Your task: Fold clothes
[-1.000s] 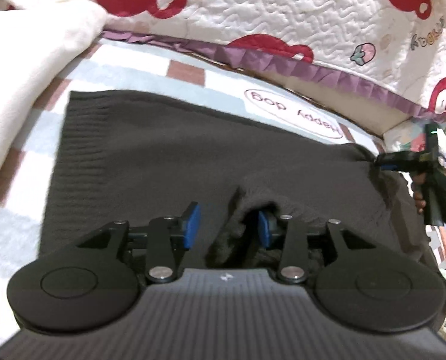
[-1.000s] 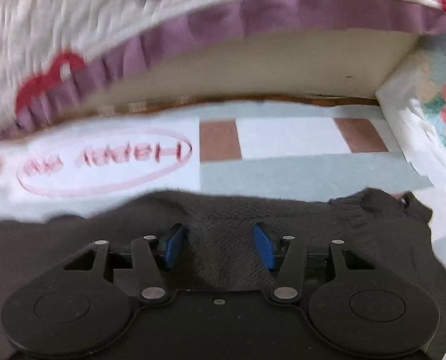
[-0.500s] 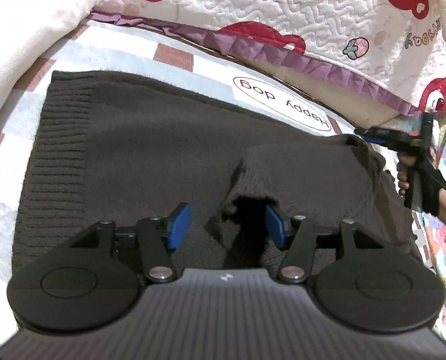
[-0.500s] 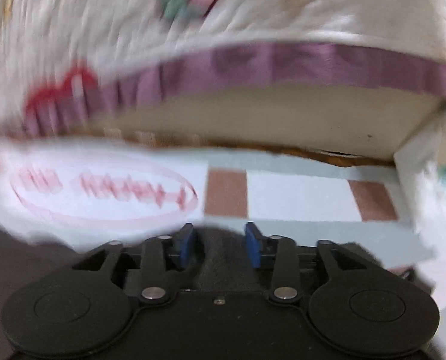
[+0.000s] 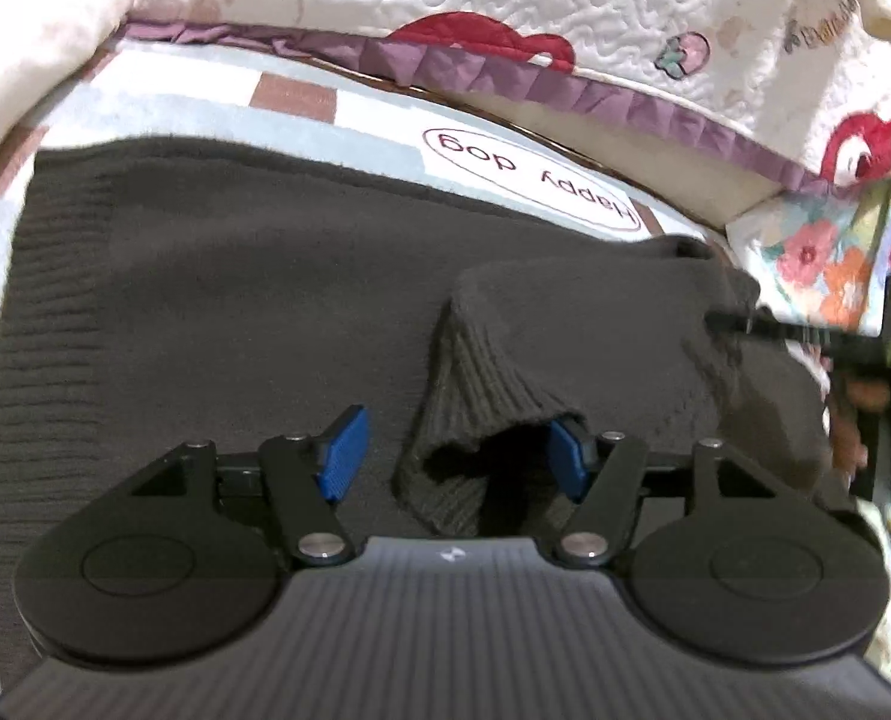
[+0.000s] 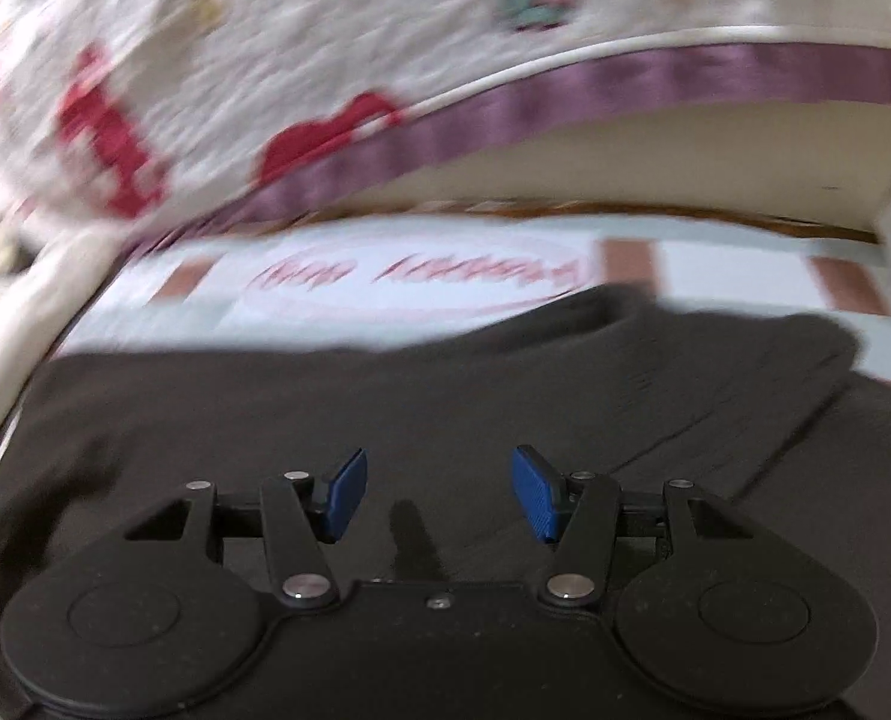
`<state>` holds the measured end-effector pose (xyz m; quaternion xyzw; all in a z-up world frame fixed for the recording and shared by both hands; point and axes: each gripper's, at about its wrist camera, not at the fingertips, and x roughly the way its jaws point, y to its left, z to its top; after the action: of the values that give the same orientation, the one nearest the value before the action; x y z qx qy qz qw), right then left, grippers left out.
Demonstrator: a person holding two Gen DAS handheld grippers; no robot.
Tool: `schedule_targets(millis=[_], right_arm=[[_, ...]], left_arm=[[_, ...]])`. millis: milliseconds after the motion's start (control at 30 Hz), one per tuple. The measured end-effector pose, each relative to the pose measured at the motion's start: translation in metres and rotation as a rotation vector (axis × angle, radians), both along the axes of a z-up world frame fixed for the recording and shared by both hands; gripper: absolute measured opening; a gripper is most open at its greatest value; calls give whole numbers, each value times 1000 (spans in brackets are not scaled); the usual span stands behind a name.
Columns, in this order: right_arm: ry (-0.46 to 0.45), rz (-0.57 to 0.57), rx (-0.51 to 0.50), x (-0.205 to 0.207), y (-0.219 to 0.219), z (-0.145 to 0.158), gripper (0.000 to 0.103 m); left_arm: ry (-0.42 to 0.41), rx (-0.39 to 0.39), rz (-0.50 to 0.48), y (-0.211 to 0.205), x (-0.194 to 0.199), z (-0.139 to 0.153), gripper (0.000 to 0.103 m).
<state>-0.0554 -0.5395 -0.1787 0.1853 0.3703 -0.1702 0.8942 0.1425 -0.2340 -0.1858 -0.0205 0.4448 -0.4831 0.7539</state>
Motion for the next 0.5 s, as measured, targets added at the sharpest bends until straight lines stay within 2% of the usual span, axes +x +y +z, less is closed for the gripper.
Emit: schedule_targets(millis=[33, 67, 167, 233, 267, 300, 367, 467, 500], right_arm=[[8, 36, 5, 4, 10, -2, 59], [19, 73, 5, 11, 19, -3, 59], [42, 185, -2, 30, 49, -7, 59], [62, 255, -9, 42, 68, -12, 59], [82, 291, -18, 48, 79, -15, 59], [108, 326, -31, 53, 89, -18, 60], [149, 354, -104, 59, 109, -20, 62], [163, 376, -121, 64, 124, -17, 61], [161, 378, -119, 65, 127, -16, 61]], left_arm=[[-7, 1, -3, -1, 0, 0, 16], [-14, 3, -6, -3, 0, 0, 5], [-13, -17, 29, 5, 7, 10, 6], [50, 8, 100, 19, 18, 13, 10], [61, 39, 133, 28, 22, 13, 27], [52, 81, 161, 37, 23, 11, 52], [17, 165, 211, 53, 25, 10, 56], [-105, 289, 265, 69, 25, 17, 59], [-105, 285, 275, 73, 27, 18, 61]])
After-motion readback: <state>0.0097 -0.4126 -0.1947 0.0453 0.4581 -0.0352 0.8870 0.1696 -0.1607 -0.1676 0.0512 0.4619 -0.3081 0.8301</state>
